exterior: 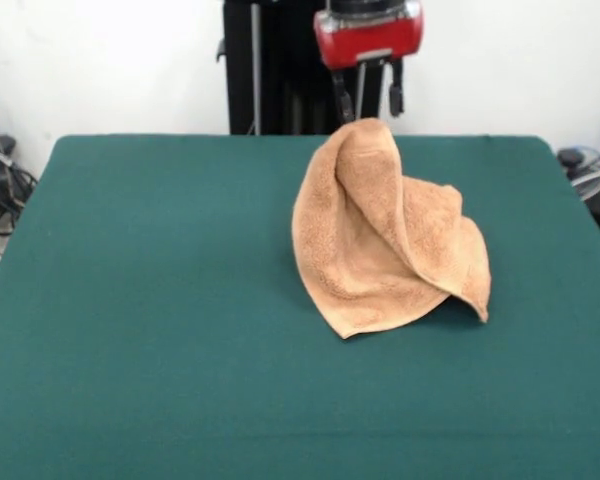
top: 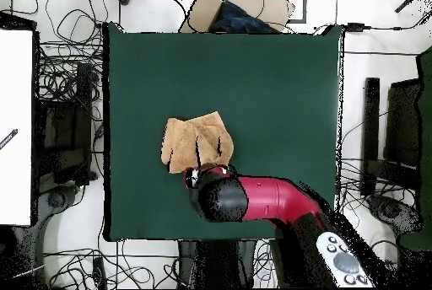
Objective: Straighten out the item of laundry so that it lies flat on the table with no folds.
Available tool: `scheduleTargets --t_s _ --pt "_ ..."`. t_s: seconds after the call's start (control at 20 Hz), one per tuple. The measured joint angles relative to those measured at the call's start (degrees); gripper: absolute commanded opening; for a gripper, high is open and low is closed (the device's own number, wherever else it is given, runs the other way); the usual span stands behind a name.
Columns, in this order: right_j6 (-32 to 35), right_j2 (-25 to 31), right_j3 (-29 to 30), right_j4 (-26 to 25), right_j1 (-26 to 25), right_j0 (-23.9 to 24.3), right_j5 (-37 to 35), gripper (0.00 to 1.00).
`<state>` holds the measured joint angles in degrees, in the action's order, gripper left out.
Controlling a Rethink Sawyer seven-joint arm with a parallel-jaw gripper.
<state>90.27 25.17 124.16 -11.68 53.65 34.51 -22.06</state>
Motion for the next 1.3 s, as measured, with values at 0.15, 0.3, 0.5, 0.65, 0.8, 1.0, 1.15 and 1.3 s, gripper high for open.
scheduleTargets --t_s 0.15,0.3,0.5,0.65,0.8,1.0,1.15,1.3 --pt "0.0 0.15 1.06 2.46 4.22 -1.08 -1.36 1.0" --pt "0.0 0.37 2.03 6.7 10.22 -3.31 -4.58 1.0" --pt "0.0 0.5 2.23 9.88 14.87 -5.78 -8.52 1.0" --pt "0.0 0.53 2.24 10.91 16.37 -6.89 -9.83 1.0" --pt "0.0 0.36 2.06 10.93 16.74 -8.5 -10.03 1.0" --pt "0.0 -1.19 1.11 8.29 13.06 -12.13 -8.42 1.0" --pt "0.0 -1.57 0.89 7.1 10.4 -13.22 -6.56 1.0" --pt "0.0 -1.58 0.75 6.26 7.12 -13.5 -4.13 1.0"
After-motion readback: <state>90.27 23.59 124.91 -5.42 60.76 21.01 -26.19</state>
